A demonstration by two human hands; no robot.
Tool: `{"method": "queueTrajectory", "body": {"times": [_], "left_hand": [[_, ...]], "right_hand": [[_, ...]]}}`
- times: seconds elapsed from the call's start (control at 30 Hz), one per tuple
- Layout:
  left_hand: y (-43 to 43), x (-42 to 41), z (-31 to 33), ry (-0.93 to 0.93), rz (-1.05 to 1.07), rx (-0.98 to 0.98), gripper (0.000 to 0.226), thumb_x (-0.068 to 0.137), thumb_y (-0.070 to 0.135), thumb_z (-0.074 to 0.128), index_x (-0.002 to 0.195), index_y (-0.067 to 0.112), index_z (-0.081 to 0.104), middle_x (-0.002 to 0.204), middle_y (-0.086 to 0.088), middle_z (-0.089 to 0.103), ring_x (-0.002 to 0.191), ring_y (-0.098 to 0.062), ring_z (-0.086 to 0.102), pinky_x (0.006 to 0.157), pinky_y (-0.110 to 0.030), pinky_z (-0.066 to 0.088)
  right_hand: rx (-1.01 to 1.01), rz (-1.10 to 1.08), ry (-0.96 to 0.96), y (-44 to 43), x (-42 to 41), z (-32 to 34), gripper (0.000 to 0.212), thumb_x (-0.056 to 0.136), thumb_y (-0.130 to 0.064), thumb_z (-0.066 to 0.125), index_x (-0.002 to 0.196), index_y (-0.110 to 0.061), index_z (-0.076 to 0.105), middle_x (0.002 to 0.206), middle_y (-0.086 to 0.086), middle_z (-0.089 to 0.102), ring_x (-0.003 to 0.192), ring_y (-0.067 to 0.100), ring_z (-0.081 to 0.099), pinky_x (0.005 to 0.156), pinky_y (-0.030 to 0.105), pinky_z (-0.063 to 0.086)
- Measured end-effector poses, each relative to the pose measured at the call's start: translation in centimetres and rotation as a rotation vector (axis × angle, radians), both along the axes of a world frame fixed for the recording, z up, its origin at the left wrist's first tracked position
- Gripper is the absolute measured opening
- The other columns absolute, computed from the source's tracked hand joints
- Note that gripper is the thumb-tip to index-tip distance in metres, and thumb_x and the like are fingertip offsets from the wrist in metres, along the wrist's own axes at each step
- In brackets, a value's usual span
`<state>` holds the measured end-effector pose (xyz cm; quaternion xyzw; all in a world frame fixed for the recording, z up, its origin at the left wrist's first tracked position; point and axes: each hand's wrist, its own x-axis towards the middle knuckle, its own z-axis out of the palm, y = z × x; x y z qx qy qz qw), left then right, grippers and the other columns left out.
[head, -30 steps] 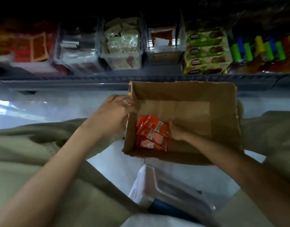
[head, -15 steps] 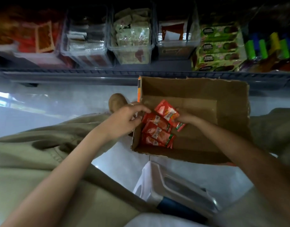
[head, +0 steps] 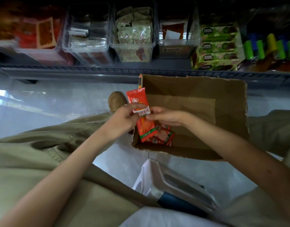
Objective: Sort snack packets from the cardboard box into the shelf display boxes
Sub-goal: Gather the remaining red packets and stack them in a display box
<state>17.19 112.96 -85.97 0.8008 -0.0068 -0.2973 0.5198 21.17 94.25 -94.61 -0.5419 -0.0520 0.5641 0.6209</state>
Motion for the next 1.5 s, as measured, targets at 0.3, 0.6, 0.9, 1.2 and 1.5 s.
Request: {"method": "queueTrajectory", "body": {"times": [0.3, 0.6, 0.9, 1.2, 1.5], "left_hand": [[1.6, 1.9, 0.5, -0.290, 0.261, 0.167, 0.031, 0.089, 0.005, 0.062, 0.087, 0.036, 0.058, 0.111, 0.002, 0.060, 0.099, -0.014, 0.060, 0.071, -0.020, 0.050], [1.7, 1.7, 0.6, -0.318, 0.255, 0.248, 0.020, 0.091, 0.007, 0.061, 0.097, 0.026, 0.061, 0.114, 0.005, 0.057, 0.097, -0.011, 0.057, 0.067, -0.015, 0.045], [1.2, 1.6, 0.8, -0.298, 0.237, 0.285, 0.022, 0.091, 0.005, 0.057, 0.095, 0.026, 0.061, 0.110, 0.002, 0.059, 0.093, -0.013, 0.058, 0.065, -0.017, 0.046], [-1.8, 2.0, 2.7, -0.321, 0.229, 0.174, 0.012, 0.096, 0.020, 0.054, 0.090, 0.024, 0.063, 0.089, 0.006, 0.063, 0.084, -0.008, 0.058, 0.071, -0.024, 0.043], [-6.9, 1.5, 7.4, -0.334, 0.252, -0.336, 0.015, 0.085, 0.022, 0.068, 0.098, 0.024, 0.062, 0.092, 0.003, 0.071, 0.091, -0.013, 0.066, 0.083, -0.031, 0.052]], "right_hand": [[-0.682, 0.544, -0.447, -2.8, -3.0, -10.0, 0.028, 0.096, -0.008, 0.047, 0.120, -0.013, 0.061, 0.139, 0.009, 0.045, 0.124, 0.026, 0.045, 0.100, 0.030, 0.040], [-0.882, 0.501, -0.535, -1.2, -4.7, -11.4, 0.035, 0.090, -0.001, 0.049, 0.123, -0.011, 0.057, 0.144, 0.012, 0.037, 0.116, 0.031, 0.050, 0.092, 0.035, 0.048], [-0.646, 0.131, -0.618, -4.2, -1.1, -2.3, 0.029, 0.080, 0.011, 0.058, 0.080, -0.018, 0.060, 0.107, 0.000, 0.053, 0.109, 0.019, 0.053, 0.081, 0.026, 0.046], [-0.277, -0.331, -0.782, -5.8, -1.0, 11.6, 0.034, 0.078, 0.012, 0.065, 0.077, -0.022, 0.063, 0.084, -0.005, 0.059, 0.078, -0.002, 0.054, 0.076, 0.015, 0.042], [-0.253, -0.147, -0.956, -6.5, -2.5, 16.4, 0.033, 0.080, 0.004, 0.068, 0.080, -0.029, 0.061, 0.093, -0.006, 0.051, 0.085, 0.003, 0.055, 0.078, 0.018, 0.047]]}}
